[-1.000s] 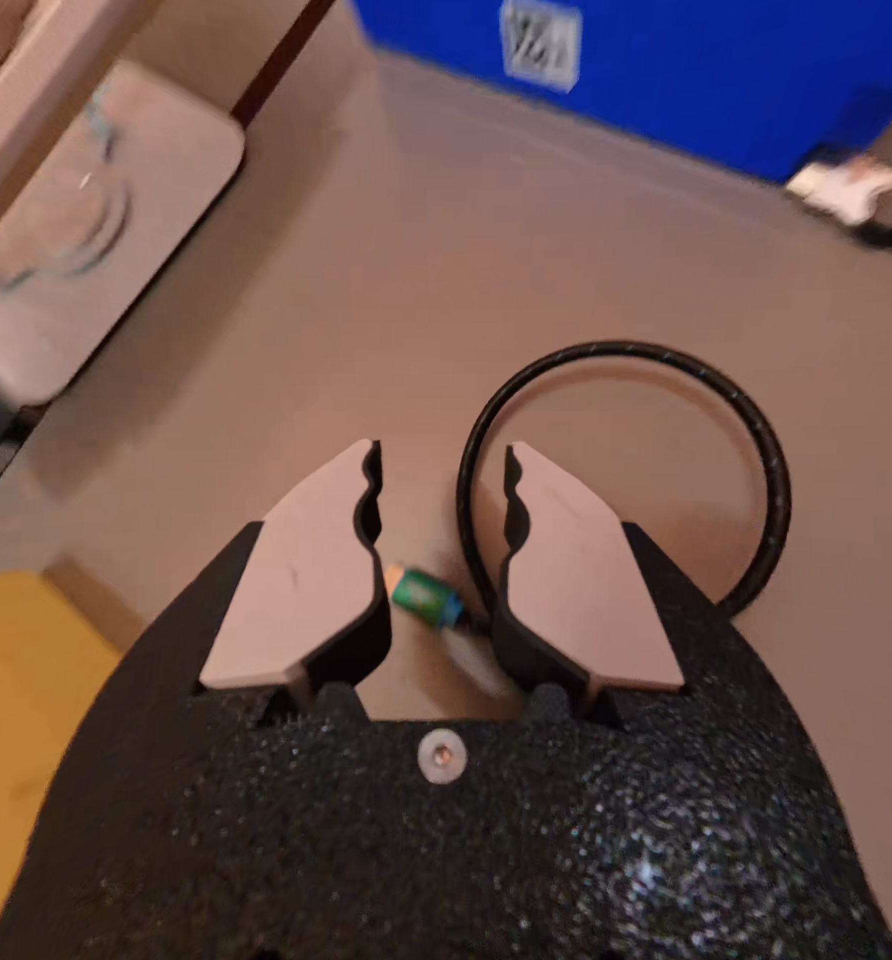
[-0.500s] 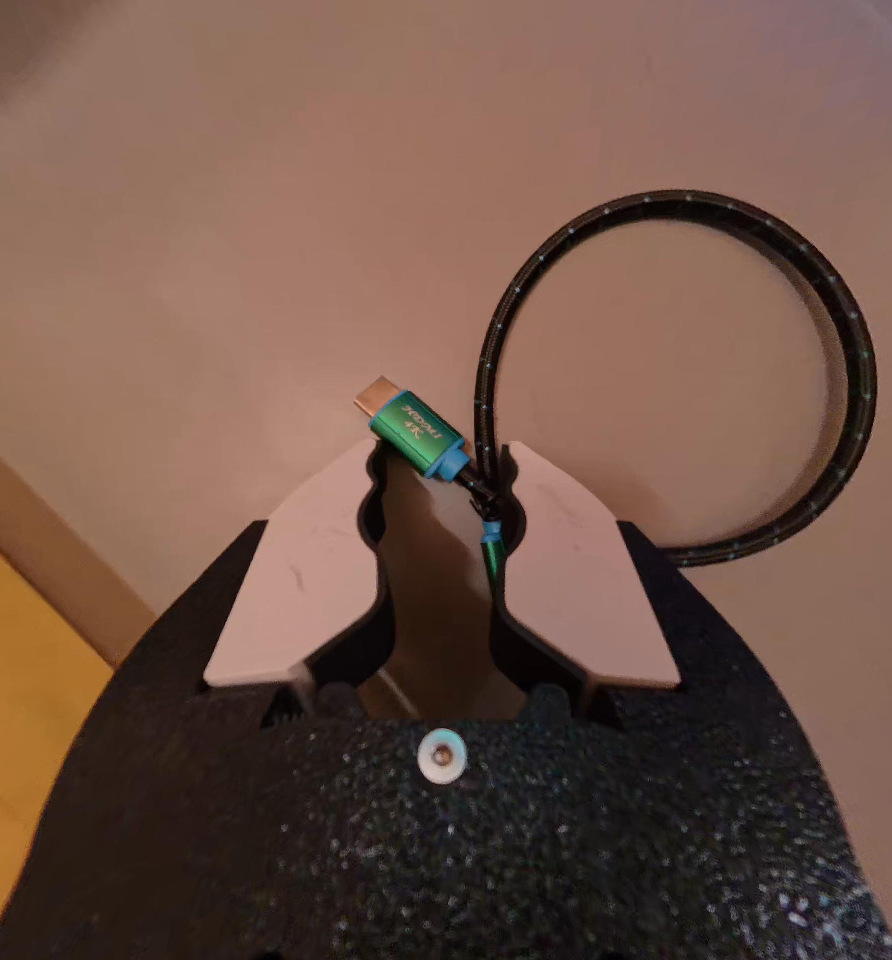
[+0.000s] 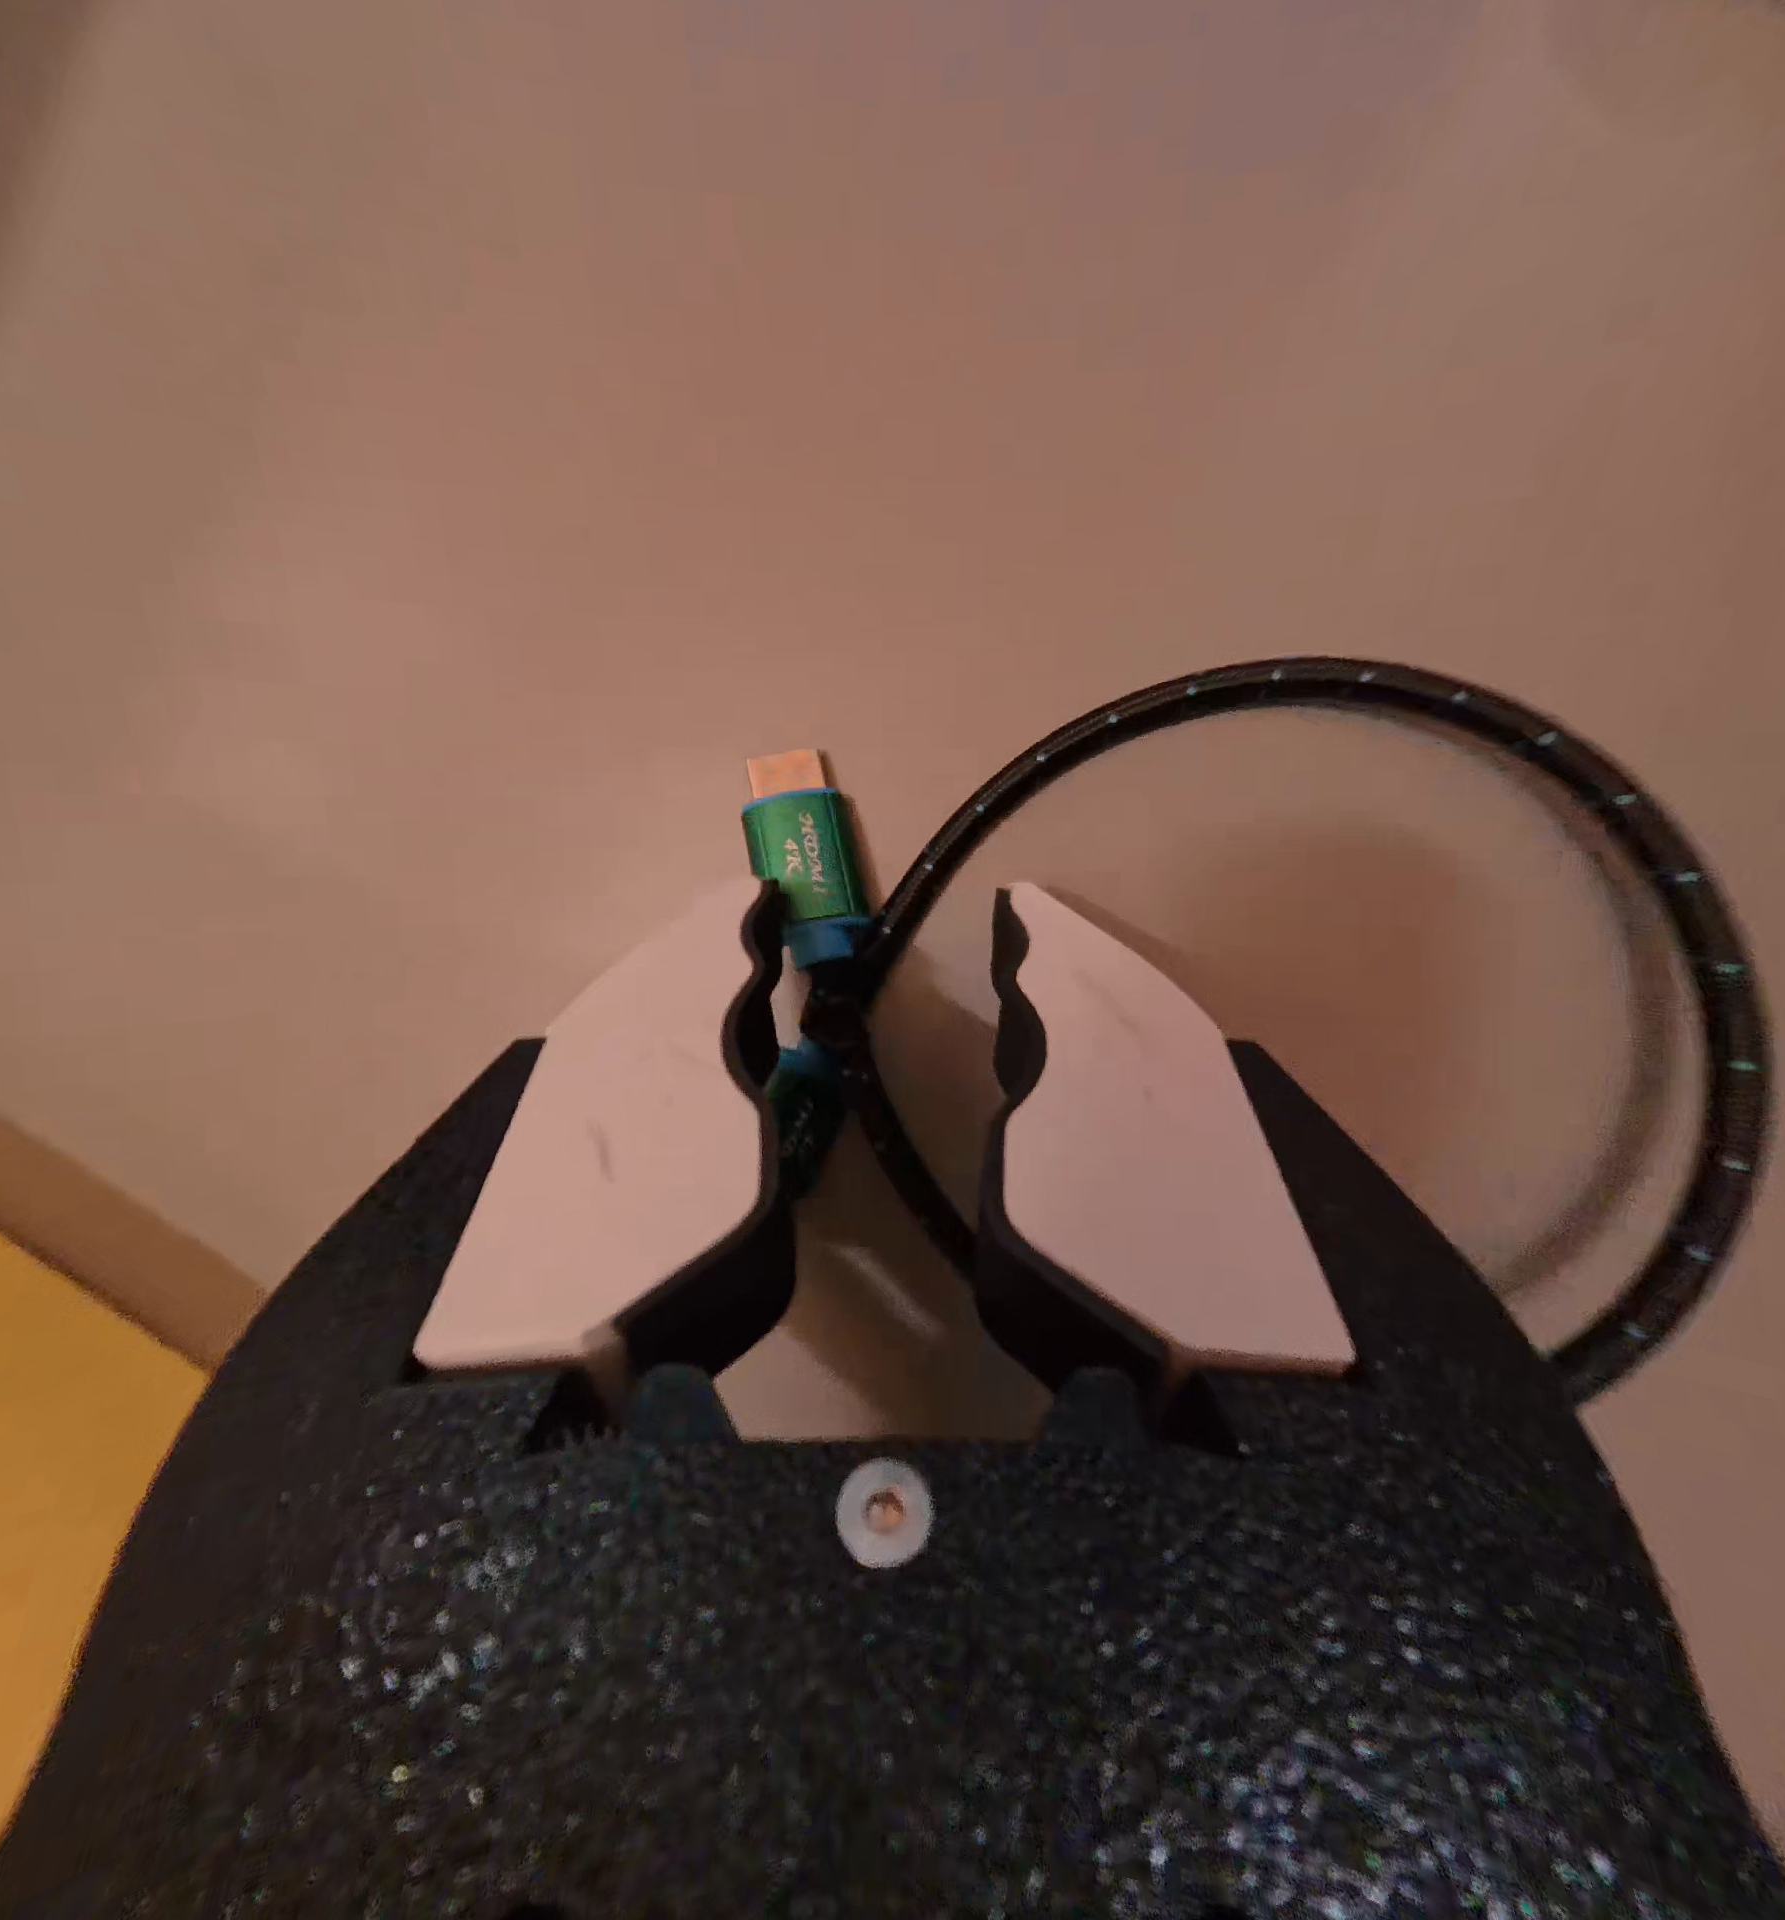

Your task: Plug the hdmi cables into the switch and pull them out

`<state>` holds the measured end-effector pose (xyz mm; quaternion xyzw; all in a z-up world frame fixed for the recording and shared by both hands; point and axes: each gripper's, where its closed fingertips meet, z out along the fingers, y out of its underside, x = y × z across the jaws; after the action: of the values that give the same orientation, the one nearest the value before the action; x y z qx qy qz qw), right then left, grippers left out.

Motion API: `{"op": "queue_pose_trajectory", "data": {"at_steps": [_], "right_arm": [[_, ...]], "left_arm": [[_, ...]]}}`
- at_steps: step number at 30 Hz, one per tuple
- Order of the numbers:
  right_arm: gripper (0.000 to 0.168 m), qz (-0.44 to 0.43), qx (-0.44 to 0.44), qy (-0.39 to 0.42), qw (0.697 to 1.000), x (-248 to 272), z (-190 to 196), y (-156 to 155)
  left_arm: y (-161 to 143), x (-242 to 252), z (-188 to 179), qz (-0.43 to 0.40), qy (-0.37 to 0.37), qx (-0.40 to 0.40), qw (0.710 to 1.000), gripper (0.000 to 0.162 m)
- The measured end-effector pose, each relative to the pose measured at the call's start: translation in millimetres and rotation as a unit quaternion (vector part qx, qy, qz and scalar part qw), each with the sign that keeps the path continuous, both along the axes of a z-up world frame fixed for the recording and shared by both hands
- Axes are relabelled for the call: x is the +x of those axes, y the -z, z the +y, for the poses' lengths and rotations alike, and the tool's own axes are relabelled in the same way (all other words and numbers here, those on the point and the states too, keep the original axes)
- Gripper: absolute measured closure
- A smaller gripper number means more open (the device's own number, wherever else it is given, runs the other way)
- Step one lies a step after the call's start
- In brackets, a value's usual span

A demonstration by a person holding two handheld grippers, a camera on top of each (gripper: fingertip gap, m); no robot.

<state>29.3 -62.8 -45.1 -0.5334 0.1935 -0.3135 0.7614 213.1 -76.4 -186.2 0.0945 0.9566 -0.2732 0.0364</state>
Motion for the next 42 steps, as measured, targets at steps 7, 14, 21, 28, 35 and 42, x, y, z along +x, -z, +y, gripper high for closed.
{"op": "queue_pose_trajectory", "data": {"at_steps": [7,14,21,28,35,42], "right_arm": [[0.145,-0.001,-0.001,0.001,1.0,-1,-1,0],[0.145,0.001,-0.001,0.0,1.0,1,-1,1],[0.145,0.005,-0.004,0.004,1.0,2,-2,2],[0.145,0.002,-0.002,0.011,1.0,1,-5,1],[0.145,0.003,-0.005,0.016,1.0,2,-5,2],[0.145,0.004,-0.012,0.022,1.0,3,-5,3]], "left_arm": [[0,19,3,-0.047,-0.074,-0.019,0.996,0.111],[8,9,11,-0.02,-0.061,-0.032,0.997,0.134],[6,8,0,-0.077,0.014,-0.092,0.993,0.146],[-26,2,2,-0.054,0.054,-0.132,0.988,0.152],[-120,9,18,-0.051,0.098,-0.168,0.98,0.152],[-167,6,60,-0.086,0.173,-0.019,0.981,0.152]]}}
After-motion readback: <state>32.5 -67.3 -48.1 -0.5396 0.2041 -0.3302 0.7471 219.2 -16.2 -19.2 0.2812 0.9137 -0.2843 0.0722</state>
